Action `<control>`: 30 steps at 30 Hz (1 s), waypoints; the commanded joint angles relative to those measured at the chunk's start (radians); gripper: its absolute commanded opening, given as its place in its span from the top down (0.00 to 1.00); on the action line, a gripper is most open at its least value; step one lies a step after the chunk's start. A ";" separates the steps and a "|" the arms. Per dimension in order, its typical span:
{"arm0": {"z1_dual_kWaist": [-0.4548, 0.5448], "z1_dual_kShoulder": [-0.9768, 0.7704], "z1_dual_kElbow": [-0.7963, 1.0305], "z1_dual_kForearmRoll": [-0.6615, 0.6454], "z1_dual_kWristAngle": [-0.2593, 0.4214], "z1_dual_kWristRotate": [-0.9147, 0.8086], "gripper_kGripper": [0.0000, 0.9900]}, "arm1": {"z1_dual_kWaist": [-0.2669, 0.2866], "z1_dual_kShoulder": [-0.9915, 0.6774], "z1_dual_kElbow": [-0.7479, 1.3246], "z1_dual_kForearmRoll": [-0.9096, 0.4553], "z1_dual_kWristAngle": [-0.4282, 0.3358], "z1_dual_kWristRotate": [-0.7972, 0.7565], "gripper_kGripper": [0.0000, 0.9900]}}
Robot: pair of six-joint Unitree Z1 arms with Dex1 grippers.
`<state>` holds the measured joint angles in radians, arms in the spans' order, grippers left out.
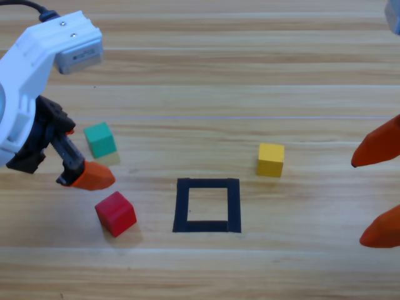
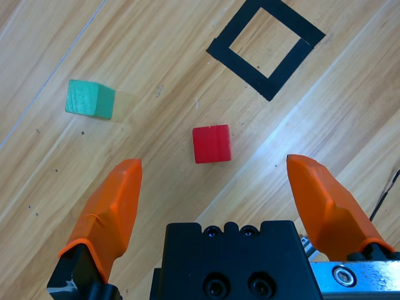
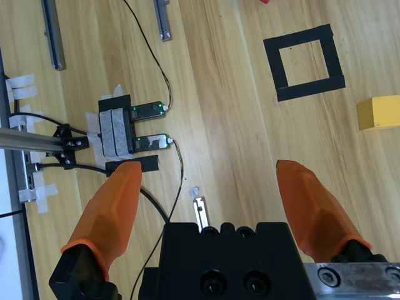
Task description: Stack the blocks in the rectangular block: red at the bottom, yellow in the middle, green on top
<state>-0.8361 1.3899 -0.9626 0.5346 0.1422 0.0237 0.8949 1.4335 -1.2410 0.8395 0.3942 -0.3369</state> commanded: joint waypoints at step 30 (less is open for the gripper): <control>-0.023 0.396 -0.280 0.320 -0.009 -0.281 0.00 | -0.016 0.475 -0.164 -0.019 -0.655 0.986 0.00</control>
<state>-0.8379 1.7258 -1.2383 0.8576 0.1420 -0.2334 0.8912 1.7569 -1.3242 0.7218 -0.2639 0.6102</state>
